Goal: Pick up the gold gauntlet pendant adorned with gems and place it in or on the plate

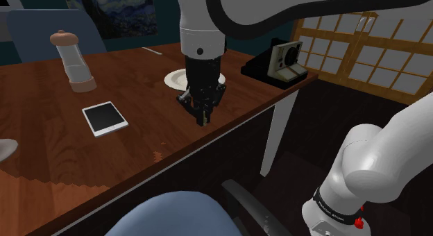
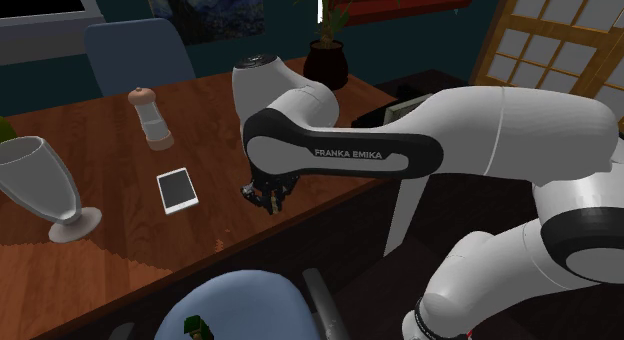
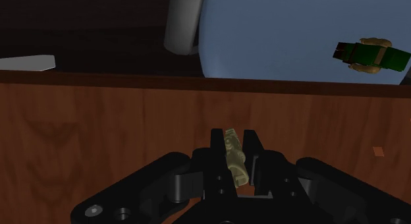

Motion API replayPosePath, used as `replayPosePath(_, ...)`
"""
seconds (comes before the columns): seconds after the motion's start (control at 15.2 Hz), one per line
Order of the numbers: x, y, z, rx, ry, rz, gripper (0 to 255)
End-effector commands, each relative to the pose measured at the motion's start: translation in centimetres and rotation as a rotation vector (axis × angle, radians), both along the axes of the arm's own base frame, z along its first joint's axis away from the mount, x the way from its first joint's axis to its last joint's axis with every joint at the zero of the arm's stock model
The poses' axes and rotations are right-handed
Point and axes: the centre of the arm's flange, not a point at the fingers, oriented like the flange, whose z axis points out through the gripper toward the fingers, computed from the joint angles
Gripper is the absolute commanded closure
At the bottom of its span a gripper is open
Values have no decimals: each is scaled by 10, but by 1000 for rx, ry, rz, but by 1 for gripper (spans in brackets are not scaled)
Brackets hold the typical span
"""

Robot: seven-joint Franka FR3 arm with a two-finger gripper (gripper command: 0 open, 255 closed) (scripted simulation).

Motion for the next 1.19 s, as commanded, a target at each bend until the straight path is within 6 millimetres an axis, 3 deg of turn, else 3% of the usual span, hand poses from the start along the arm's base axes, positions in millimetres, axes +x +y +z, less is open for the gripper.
replayPosePath(0.0, 0, 0, 0, 0, 0, 0, 255)
replayPosePath(0.13, 0, 0, 0, 0, 0, 0, 255)
replayPosePath(1.12, 0, 0, 79, 0, 0, 0, 255)
